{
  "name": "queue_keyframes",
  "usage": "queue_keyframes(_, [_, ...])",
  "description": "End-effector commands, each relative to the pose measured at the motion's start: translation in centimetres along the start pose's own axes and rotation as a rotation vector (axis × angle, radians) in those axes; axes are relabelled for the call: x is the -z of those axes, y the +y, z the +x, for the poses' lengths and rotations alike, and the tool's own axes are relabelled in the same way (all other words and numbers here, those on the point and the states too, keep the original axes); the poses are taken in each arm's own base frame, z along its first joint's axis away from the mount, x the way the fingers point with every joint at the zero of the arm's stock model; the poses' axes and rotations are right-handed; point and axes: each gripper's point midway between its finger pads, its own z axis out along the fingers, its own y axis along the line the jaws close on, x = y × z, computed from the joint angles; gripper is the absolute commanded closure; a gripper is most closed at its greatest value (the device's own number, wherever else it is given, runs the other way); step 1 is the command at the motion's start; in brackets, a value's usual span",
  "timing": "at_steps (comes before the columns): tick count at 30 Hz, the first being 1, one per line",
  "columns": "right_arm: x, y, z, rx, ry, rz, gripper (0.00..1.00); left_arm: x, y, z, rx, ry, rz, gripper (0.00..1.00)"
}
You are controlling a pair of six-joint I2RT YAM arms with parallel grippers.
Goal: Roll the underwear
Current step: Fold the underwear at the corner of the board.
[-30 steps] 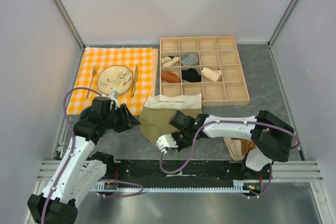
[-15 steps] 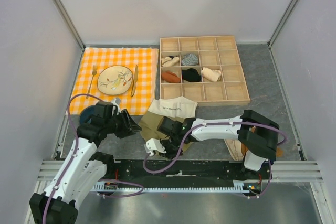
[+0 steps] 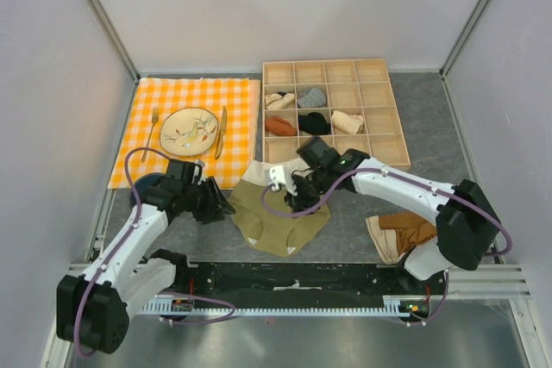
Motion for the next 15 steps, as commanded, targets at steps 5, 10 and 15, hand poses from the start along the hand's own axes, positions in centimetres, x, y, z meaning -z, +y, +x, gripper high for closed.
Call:
queue_keyframes(5, [4.0,-4.4,6.3,-0.349,0.012,0.196,0.59,-2.4,-0.2,-3.7,-0.01,-0.029,-0.068,0.5])
queue_keyframes(10, [4.6,-6.6,10.0,-0.589,0.002,0.347,0.58,-4.1,0.8,-4.6,-0.006,-0.023,-0.124,0.5])
queue_keyframes(15, [4.0,-7.8,12.3,-0.732,0.02,0.418,0.57,-5.4,1.9,-4.2,-0.003,0.024,-0.16,0.5])
